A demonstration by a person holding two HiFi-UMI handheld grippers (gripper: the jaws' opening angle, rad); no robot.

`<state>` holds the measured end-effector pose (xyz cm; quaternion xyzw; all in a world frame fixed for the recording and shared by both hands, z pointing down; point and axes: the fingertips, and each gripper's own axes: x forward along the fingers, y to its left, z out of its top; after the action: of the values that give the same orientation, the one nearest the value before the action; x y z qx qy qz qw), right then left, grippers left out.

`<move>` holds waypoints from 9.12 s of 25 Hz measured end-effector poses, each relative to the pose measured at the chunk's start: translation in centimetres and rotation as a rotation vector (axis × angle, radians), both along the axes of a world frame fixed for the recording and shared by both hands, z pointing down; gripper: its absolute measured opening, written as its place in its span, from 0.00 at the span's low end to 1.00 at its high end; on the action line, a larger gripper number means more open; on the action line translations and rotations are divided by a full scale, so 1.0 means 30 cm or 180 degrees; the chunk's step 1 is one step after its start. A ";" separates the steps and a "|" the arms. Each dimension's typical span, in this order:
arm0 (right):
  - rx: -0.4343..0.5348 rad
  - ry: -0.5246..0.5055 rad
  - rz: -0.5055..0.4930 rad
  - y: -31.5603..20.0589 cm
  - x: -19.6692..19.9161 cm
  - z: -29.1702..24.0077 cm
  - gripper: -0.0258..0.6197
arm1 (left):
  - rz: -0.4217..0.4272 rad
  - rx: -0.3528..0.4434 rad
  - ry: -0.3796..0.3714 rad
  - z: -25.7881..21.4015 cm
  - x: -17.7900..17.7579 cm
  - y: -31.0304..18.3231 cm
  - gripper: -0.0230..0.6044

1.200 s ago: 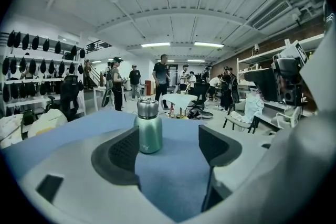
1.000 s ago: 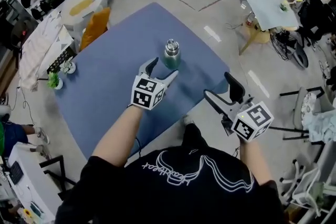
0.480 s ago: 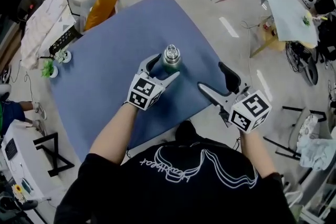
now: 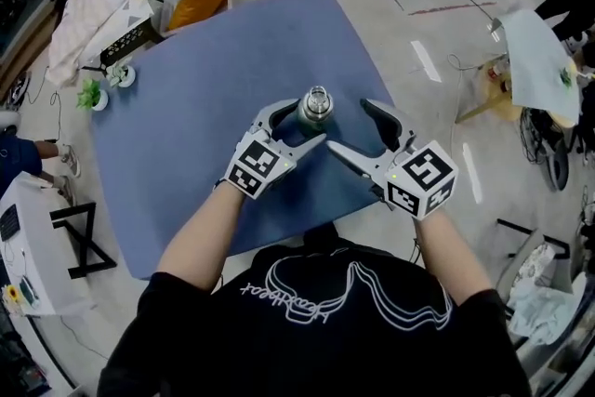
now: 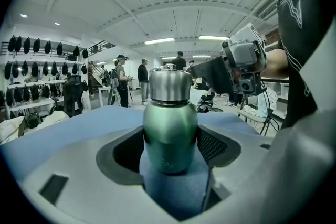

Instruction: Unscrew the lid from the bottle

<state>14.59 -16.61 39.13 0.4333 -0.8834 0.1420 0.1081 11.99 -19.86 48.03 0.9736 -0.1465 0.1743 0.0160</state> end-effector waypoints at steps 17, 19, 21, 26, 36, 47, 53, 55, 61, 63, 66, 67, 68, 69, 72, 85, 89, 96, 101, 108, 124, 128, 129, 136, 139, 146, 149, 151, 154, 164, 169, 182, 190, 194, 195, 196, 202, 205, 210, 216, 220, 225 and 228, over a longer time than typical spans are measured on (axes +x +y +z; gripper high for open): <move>0.0070 0.0190 -0.0683 -0.145 -0.131 0.097 0.55 | -0.0105 0.0032 0.0059 0.000 -0.007 -0.004 0.54; 0.0103 0.0222 -0.0715 -0.149 -0.133 0.103 0.51 | -0.0120 0.0024 0.0062 0.002 -0.008 -0.003 0.54; 0.0149 0.0222 -0.0763 -0.148 -0.133 0.102 0.48 | -0.0126 0.0017 0.0065 0.003 -0.006 0.000 0.54; 0.0227 0.0230 -0.0951 -0.148 -0.148 0.098 0.44 | -0.0083 0.0009 0.0047 0.004 -0.013 -0.004 0.54; 0.0214 0.0253 -0.1674 -0.140 -0.157 0.096 0.44 | 0.0213 0.0001 -0.0039 0.002 -0.016 -0.005 0.54; 0.0293 0.0465 -0.2915 -0.108 -0.164 0.094 0.44 | 0.0728 -0.0053 -0.0080 -0.003 -0.016 0.006 0.54; 0.0186 0.0394 -0.3377 -0.104 -0.177 0.094 0.44 | 0.0916 -0.0079 -0.0142 0.001 -0.024 0.006 0.54; 0.0165 0.0368 -0.3405 -0.102 -0.175 0.094 0.44 | 0.0900 -0.0095 -0.0143 0.002 -0.022 0.008 0.54; 0.0205 0.0101 -0.2957 -0.114 -0.168 0.062 0.57 | 0.0770 -0.0128 -0.0143 0.004 -0.027 0.010 0.54; 0.0222 0.0105 -0.2753 -0.109 -0.159 0.053 0.59 | 0.0691 -0.0150 -0.0135 0.003 -0.027 0.009 0.54; 0.0275 0.0185 -0.2325 -0.109 -0.149 0.051 0.59 | 0.0514 -0.0189 -0.0104 0.000 -0.022 0.006 0.54; 0.0283 0.0188 -0.2163 -0.112 -0.144 0.053 0.59 | 0.0448 -0.0190 -0.0100 0.000 -0.021 0.006 0.54; 0.0284 0.0163 -0.1994 -0.119 -0.138 0.055 0.58 | 0.0378 -0.0189 -0.0092 0.000 -0.022 0.007 0.54; 0.0279 0.0108 -0.1825 -0.127 -0.133 0.055 0.57 | 0.0305 -0.0191 -0.0080 0.001 -0.023 0.006 0.54; 0.0259 0.0031 -0.1464 -0.136 -0.133 0.061 0.54 | 0.0056 -0.0210 -0.0068 0.003 -0.029 0.001 0.54; 0.0059 0.0310 -0.0823 -0.144 -0.152 0.079 0.48 | -0.0767 -0.0287 -0.0137 0.005 -0.033 0.003 0.54; 0.0070 0.0271 -0.0796 -0.139 -0.148 0.080 0.43 | -0.0826 -0.0284 -0.0149 0.007 -0.022 0.001 0.54; 0.0108 0.0265 -0.0844 -0.136 -0.153 0.083 0.43 | -0.0774 -0.0259 -0.0094 0.008 -0.031 -0.001 0.54; 0.0124 0.0333 -0.1003 -0.134 -0.155 0.083 0.42 | -0.0593 -0.0221 -0.0089 0.008 -0.028 0.001 0.54; 0.0028 0.0341 -0.1457 -0.136 -0.158 0.086 0.42 | -0.0051 -0.0208 -0.0115 0.010 -0.031 -0.004 0.55; 0.0030 0.0665 -0.3003 -0.121 -0.173 0.092 0.42 | 0.1148 -0.0299 -0.0358 0.021 -0.026 -0.003 0.55; 0.0030 0.0730 -0.3330 -0.113 -0.170 0.093 0.42 | 0.1312 -0.0332 -0.0422 0.023 -0.023 0.001 0.55; 0.0027 0.0747 -0.3384 -0.112 -0.170 0.093 0.42 | 0.1335 -0.0340 -0.0436 0.023 -0.023 0.002 0.55; 0.0066 0.0743 -0.3428 -0.106 -0.170 0.096 0.42 | 0.1308 -0.0358 -0.0406 0.029 -0.025 0.006 0.55; 0.0123 0.0642 -0.3203 -0.113 -0.173 0.081 0.45 | 0.1193 -0.0355 -0.0378 0.022 -0.027 0.002 0.55; 0.0305 0.0104 -0.2239 -0.108 -0.145 0.056 0.58 | 0.0658 -0.0373 -0.0349 0.014 -0.019 0.005 0.55; 0.0293 -0.0074 -0.1919 -0.105 -0.149 0.061 0.58 | 0.0384 -0.0394 -0.0330 0.012 -0.019 0.010 0.55; 0.0335 -0.0065 -0.1680 -0.112 -0.147 0.066 0.57 | 0.0206 -0.0410 -0.0315 0.016 -0.018 0.015 0.55; 0.0446 0.0112 -0.1428 -0.122 -0.147 0.074 0.52 | -0.0056 -0.0425 -0.0329 0.022 -0.023 0.019 0.55; 0.0583 0.0259 -0.1208 -0.121 -0.176 0.085 0.46 | -0.0615 -0.0462 -0.0233 0.019 -0.019 0.017 0.55; 0.0602 0.0244 -0.1231 -0.118 -0.175 0.080 0.45 | -0.0615 -0.0451 -0.0271 0.016 -0.017 0.020 0.55; 0.0349 0.0452 -0.2118 -0.103 -0.179 0.103 0.45 | -0.0054 -0.0372 -0.0384 0.030 -0.015 0.023 0.55; 0.0235 0.0639 -0.2749 -0.096 -0.190 0.111 0.45 | 0.0681 -0.0346 -0.0569 0.035 -0.022 0.025 0.55; 0.0191 0.0756 -0.3036 -0.092 -0.188 0.111 0.45 | 0.1036 -0.0307 -0.0634 0.035 -0.019 0.026 0.55; 0.0184 0.0769 -0.3093 -0.093 -0.188 0.110 0.45 | 0.1111 -0.0305 -0.0639 0.034 -0.019 0.024 0.55; 0.0180 0.0779 -0.3150 -0.094 -0.190 0.111 0.45 | 0.1177 -0.0308 -0.0642 0.034 -0.020 0.022 0.55; 0.0115 0.0843 -0.3378 -0.088 -0.187 0.117 0.45 | 0.1446 -0.0370 -0.0738 0.042 -0.014 0.027 0.56; 0.0104 0.0881 -0.3394 -0.088 -0.187 0.116 0.45 | 0.1421 -0.0384 -0.0725 0.039 -0.015 0.027 0.56; 0.0091 0.0859 -0.3256 -0.084 -0.189 0.115 0.49 | 0.1333 -0.0375 -0.0612 0.018 -0.009 0.027 0.56; 0.0277 0.0460 -0.2578 -0.103 -0.177 0.069 0.57 | 0.1103 -0.0347 -0.0515 0.030 -0.014 0.031 0.56; 0.0383 0.0355 -0.2163 -0.081 -0.164 0.057 0.57 | 0.0798 -0.0313 -0.0503 0.028 -0.018 0.037 0.56; 0.0402 0.0212 -0.1686 -0.073 -0.154 0.059 0.55 | 0.0400 -0.0332 -0.0387 0.027 -0.025 0.036 0.56; 0.0425 0.0119 -0.1445 -0.079 -0.156 0.062 0.53 | 0.0199 -0.0344 -0.0335 0.025 -0.026 0.035 0.56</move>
<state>9.90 -18.98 40.98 0.2323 -0.9634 0.0473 0.1247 11.23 -18.80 48.79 0.9649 -0.1070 0.2333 0.0554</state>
